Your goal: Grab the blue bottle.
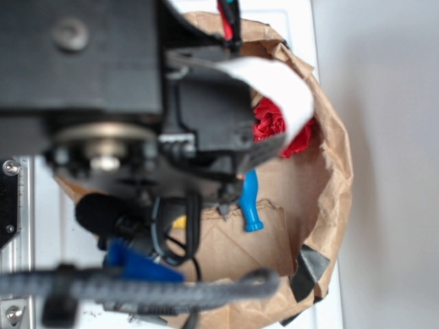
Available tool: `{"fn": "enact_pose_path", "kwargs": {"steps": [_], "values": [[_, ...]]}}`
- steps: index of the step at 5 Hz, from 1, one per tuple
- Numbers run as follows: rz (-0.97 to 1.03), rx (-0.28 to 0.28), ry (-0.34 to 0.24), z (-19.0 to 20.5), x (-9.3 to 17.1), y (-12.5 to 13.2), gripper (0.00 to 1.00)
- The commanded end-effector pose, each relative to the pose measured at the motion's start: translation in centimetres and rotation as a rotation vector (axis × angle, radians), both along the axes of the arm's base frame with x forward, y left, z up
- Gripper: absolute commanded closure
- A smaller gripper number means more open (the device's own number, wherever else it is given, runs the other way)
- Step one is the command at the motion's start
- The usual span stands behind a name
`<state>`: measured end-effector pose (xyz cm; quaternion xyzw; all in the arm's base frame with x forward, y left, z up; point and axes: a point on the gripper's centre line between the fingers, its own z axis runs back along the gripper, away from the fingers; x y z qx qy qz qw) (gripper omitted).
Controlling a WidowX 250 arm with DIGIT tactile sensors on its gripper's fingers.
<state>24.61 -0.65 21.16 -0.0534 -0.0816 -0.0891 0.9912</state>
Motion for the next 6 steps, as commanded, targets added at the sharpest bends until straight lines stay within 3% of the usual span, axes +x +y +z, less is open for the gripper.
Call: {"fn": "enact_pose_path", "kwargs": {"steps": [1, 2, 3, 4, 5, 6], "values": [[-0.336, -0.092, -0.269, 1.3, 2.4, 0.7, 0.00], [-0.455, -0.042, -0.306, -0.4, 3.9, -0.1, 0.00], [-0.516, 0.059, -0.324, -3.5, 4.7, -1.3, 0.00], [-0.588, 0.099, -0.322, -6.9, 5.8, -2.6, 0.00], [-0.618, 0.083, -0.258, -9.2, 7.1, -3.3, 0.00], [-0.614, 0.045, -0.266, -9.0, 7.9, -3.4, 0.00]]}}
